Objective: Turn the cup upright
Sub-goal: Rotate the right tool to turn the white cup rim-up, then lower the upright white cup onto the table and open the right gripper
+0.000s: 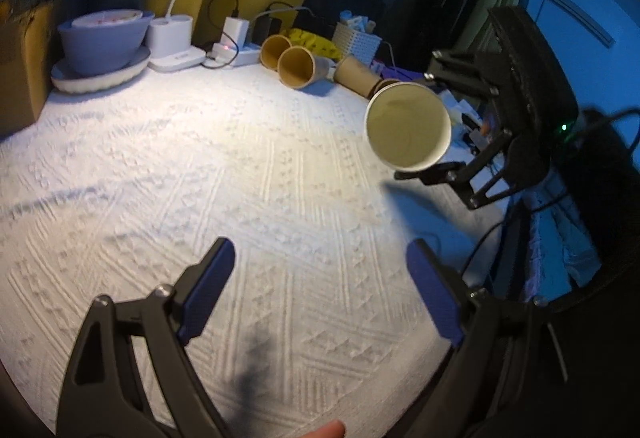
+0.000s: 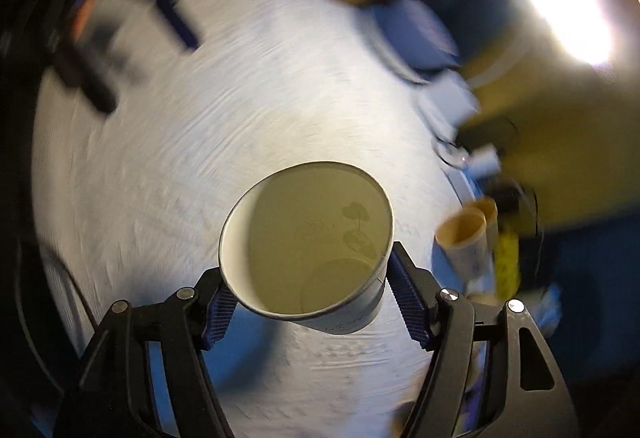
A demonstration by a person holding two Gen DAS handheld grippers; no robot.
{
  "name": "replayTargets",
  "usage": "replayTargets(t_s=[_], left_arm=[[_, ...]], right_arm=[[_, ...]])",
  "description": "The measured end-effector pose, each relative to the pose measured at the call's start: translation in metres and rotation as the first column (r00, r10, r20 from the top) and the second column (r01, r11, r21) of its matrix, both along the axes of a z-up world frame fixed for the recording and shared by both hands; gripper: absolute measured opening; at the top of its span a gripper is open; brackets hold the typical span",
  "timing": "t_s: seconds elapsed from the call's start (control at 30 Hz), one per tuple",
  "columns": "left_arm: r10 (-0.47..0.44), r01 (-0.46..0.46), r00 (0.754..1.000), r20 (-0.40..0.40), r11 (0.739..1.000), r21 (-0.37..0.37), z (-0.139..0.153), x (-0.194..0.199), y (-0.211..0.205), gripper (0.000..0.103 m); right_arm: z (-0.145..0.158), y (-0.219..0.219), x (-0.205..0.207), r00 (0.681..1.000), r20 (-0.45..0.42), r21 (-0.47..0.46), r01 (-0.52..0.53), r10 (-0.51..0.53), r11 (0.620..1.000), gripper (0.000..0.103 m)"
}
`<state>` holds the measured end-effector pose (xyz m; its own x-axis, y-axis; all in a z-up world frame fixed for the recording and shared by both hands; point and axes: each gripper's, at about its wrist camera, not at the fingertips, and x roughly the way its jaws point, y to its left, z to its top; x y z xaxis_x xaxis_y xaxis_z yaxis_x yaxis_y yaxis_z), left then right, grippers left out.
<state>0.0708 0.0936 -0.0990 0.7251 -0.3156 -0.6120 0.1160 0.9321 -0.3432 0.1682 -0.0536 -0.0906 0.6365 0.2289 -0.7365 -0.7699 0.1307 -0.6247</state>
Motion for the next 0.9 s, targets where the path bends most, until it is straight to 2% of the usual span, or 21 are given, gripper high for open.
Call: replayTargets(t_s=[0.1, 0.17, 0.23, 0.3, 0.33, 0.37, 0.4, 0.43, 0.6, 0.7, 0.77, 0.9], left_arm=[[0.016, -0.017, 1.000, 0.024, 1.000, 0.026, 0.008, 0.005, -0.005, 0.089], [0.024, -0.026, 0.999, 0.036, 0.999, 0.045, 0.011, 0.008, -0.010, 0.089], [0.033, -0.036, 0.998, 0.045, 0.997, 0.066, 0.013, 0.013, -0.014, 0.089], [0.036, -0.040, 0.998, 0.058, 0.997, 0.068, 0.014, 0.017, -0.018, 0.089], [0.042, -0.046, 0.997, 0.065, 0.997, 0.069, 0.015, 0.019, -0.019, 0.089], [0.054, -0.059, 0.996, 0.071, 0.995, 0.078, 0.015, 0.021, -0.021, 0.089], [0.071, -0.079, 0.994, 0.080, 0.992, 0.102, 0.016, 0.023, -0.023, 0.089], [0.083, -0.094, 0.993, 0.089, 0.988, 0.122, 0.017, 0.025, -0.026, 0.089], [0.095, -0.106, 0.990, 0.105, 0.988, 0.111, 0.017, 0.030, -0.027, 0.089], [0.129, -0.147, 0.984, 0.124, 0.979, 0.144, 0.012, 0.029, -0.028, 0.089], [0.138, -0.159, 0.981, 0.133, 0.974, 0.162, 0.010, 0.029, -0.030, 0.089], [0.135, -0.156, 0.982, 0.135, 0.974, 0.166, 0.009, 0.029, -0.031, 0.089]], right_arm=[[0.006, -0.017, 0.008, 0.992, -0.053, 0.200, 0.121, -0.112, 0.972, 0.072], [0.007, -0.030, 0.009, 0.980, -0.104, 0.337, 0.195, -0.169, 0.921, 0.072], [0.009, -0.041, 0.011, 0.964, -0.162, 0.455, 0.262, -0.210, 0.851, 0.072], [0.011, -0.053, 0.014, 0.940, -0.247, 0.571, 0.336, -0.234, 0.749, 0.072], [0.011, -0.060, 0.015, 0.923, -0.307, 0.629, 0.379, -0.232, 0.679, 0.072], [0.010, -0.063, 0.014, 0.911, -0.325, 0.656, 0.411, -0.254, 0.634, 0.072], [0.007, -0.064, 0.014, 0.899, -0.356, 0.675, 0.437, -0.256, 0.595, 0.072], [0.005, -0.065, 0.013, 0.890, -0.371, 0.681, 0.455, -0.265, 0.574, 0.072], [-0.008, -0.061, 0.017, 0.841, -0.440, 0.658, 0.541, -0.316, 0.523, 0.073], [-0.015, -0.068, 0.021, 0.797, -0.499, 0.649, 0.604, -0.341, 0.463, 0.073], [-0.017, -0.071, 0.022, 0.786, -0.509, 0.646, 0.618, -0.350, 0.448, 0.073], [-0.019, -0.071, 0.021, 0.780, -0.502, 0.642, 0.626, -0.374, 0.443, 0.072]])
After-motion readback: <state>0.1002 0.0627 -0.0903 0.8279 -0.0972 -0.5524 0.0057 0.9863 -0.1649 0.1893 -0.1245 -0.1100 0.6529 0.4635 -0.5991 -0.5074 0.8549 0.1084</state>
